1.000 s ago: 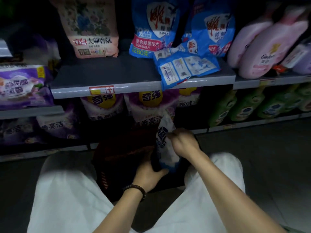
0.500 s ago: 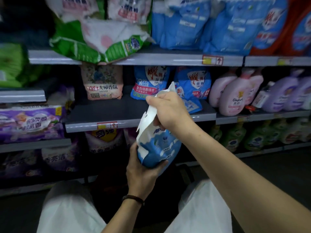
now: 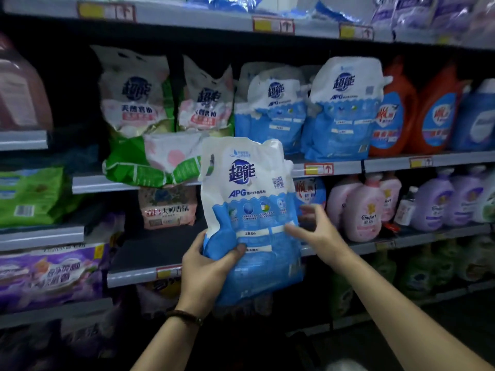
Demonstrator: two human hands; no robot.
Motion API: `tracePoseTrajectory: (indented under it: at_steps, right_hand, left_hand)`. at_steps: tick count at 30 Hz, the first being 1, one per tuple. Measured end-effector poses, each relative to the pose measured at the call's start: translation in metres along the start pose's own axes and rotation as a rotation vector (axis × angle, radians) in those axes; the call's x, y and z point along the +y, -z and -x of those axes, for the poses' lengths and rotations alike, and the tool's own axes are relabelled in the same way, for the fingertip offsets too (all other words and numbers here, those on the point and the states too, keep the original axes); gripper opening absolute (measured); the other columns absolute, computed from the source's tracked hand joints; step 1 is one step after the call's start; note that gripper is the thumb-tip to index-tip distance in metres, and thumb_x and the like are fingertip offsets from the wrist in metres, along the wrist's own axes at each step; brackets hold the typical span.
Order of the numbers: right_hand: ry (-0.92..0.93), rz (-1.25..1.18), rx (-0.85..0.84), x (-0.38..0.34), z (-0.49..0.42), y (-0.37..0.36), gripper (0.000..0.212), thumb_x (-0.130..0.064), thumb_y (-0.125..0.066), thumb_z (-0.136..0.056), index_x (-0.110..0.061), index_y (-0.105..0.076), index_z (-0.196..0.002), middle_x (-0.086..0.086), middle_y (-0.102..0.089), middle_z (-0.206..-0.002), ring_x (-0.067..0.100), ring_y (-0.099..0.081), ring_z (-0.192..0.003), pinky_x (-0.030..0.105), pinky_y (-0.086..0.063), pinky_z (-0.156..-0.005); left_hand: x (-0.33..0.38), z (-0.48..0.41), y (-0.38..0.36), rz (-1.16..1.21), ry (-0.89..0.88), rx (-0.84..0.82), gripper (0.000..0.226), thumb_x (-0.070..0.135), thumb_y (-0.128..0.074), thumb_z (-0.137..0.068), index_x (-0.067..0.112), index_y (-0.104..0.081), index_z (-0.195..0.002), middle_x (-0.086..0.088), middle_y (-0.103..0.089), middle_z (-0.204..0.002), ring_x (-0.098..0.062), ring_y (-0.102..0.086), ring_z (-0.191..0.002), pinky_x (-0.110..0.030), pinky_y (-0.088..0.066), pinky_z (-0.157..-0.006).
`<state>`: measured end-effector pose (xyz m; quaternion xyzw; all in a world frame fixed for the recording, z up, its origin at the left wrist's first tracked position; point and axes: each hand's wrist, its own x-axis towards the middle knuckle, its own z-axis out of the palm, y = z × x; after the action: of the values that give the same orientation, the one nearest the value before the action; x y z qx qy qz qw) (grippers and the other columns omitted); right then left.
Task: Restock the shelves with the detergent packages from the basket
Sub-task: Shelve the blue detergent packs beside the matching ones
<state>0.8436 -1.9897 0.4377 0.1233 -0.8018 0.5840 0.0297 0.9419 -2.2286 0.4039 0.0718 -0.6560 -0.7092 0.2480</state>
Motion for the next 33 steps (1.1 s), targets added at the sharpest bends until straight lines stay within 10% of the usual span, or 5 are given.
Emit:
tracePoseTrajectory:
  at_steps: [8, 17, 22, 28, 33]
  right_hand:
    - [0.125, -0.271, -0.153, -0.031, -0.031, 0.008, 0.088, -0.032, -0.102, -0.049, -0.013, -0.064, -0.126, 0.006, -0.08, -0.117, 0.028, -0.077, -0.109, 0.043, -0.063, -0.091]
    - [0.288, -0.463, 0.182, -0.097, -0.123, 0.028, 0.05, 0.0, -0.092, -0.07, -0.011, -0.072, -0.115, 0.006, -0.083, -0.104, 0.026, -0.08, -0.095, 0.036, -0.065, -0.075]
    - [0.343, -0.318, 0.178, -0.103, -0.188, 0.042, 0.054, -0.01, -0.089, -0.082, -0.022, -0.066, -0.129, -0.005, -0.081, -0.112, 0.016, -0.078, -0.101, 0.035, -0.066, -0.085]
    - [0.28, 0.028, 0.133, -0.087, -0.249, 0.051, 0.071, -0.035, -0.086, -0.086, -0.031, -0.051, -0.148, -0.012, -0.07, -0.133, 0.016, -0.069, -0.122, 0.038, -0.059, -0.103]
    - [0.166, 0.282, 0.137, -0.061, -0.265, 0.053, 0.059, -0.047, -0.072, -0.096, -0.021, -0.047, -0.143, -0.001, -0.068, -0.126, 0.02, -0.067, -0.112, 0.048, -0.056, -0.101]
  left_hand:
    - [0.057, -0.083, -0.018, 0.105, 0.091, -0.235, 0.059, 0.026, -0.091, -0.079, 0.005, -0.064, -0.127, -0.016, -0.078, -0.116, -0.04, -0.076, -0.105, -0.065, -0.056, -0.098]
    - [0.128, -0.183, -0.064, -0.211, -0.241, -0.458, 0.054, 0.008, -0.089, -0.078, 0.025, -0.063, -0.121, 0.014, -0.079, -0.114, -0.01, -0.076, -0.103, -0.03, -0.065, -0.083]
    - [0.134, -0.248, -0.088, -0.327, -0.324, -0.382, 0.101, 0.03, -0.1, -0.066, 0.031, -0.042, -0.148, 0.015, -0.064, -0.138, -0.009, -0.066, -0.122, -0.039, -0.059, -0.099]
    - [0.097, -0.307, -0.123, -0.481, -0.476, -0.282, 0.072, 0.014, -0.088, -0.082, 0.023, -0.046, -0.14, 0.016, -0.059, -0.132, -0.001, -0.061, -0.118, -0.017, -0.052, -0.092]
    - [0.084, -0.334, -0.134, -0.763, -0.512, -0.354, 0.053, 0.031, -0.078, -0.093, 0.016, -0.05, -0.136, -0.001, -0.064, -0.138, -0.023, -0.064, -0.121, -0.046, -0.055, -0.104]
